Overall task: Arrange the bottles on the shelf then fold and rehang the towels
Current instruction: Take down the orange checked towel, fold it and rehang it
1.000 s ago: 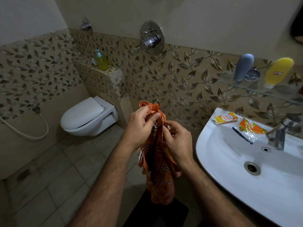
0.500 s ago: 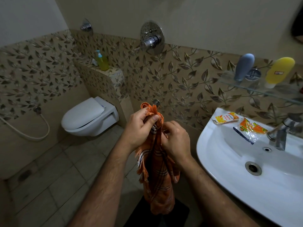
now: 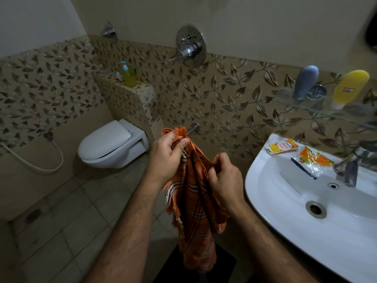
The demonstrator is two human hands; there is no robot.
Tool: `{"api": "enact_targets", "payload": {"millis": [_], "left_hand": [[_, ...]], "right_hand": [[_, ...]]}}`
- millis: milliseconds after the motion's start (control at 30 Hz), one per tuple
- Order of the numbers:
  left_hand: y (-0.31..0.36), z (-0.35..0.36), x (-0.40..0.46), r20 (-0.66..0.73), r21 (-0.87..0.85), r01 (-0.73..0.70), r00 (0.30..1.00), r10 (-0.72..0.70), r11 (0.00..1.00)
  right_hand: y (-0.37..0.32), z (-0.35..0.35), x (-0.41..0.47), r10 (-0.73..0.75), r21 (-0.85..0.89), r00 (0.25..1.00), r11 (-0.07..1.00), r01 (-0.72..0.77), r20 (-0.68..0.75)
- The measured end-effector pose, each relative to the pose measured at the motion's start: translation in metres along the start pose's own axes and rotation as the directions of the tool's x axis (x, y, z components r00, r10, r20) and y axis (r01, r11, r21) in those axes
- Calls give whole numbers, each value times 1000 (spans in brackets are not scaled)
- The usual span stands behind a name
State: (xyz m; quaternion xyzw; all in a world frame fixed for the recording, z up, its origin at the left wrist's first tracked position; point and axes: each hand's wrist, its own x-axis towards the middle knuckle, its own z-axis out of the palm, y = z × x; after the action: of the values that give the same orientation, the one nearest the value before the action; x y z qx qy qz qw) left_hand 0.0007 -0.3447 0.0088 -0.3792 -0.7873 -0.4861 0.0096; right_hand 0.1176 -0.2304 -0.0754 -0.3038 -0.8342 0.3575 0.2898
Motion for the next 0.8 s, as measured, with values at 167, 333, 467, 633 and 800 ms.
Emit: {"api": "enact_targets", "payload": {"millis": [167, 333, 467, 633, 800], "left_hand": [[3, 2, 2, -111, 27, 41, 993, -38, 999], [8, 0, 8, -141, 31, 20, 990, -16, 999], [13, -3, 12, -158, 46, 8, 987, 0, 999], [22, 2, 13, -167, 45, -2, 986, 10, 999], [19, -1, 15, -168, 64, 3, 986, 8, 998]], "right_hand": [[6, 2, -9, -119, -21, 988, 992, 122, 103], [14, -4, -9, -93, 11, 990, 996, 92, 101], [17, -7, -12, -99, 62, 990, 994, 93, 99], [8, 4, -22, -125, -230, 992, 966, 121, -1], [9, 4, -21, -134, -173, 986, 978, 116, -97]]}}
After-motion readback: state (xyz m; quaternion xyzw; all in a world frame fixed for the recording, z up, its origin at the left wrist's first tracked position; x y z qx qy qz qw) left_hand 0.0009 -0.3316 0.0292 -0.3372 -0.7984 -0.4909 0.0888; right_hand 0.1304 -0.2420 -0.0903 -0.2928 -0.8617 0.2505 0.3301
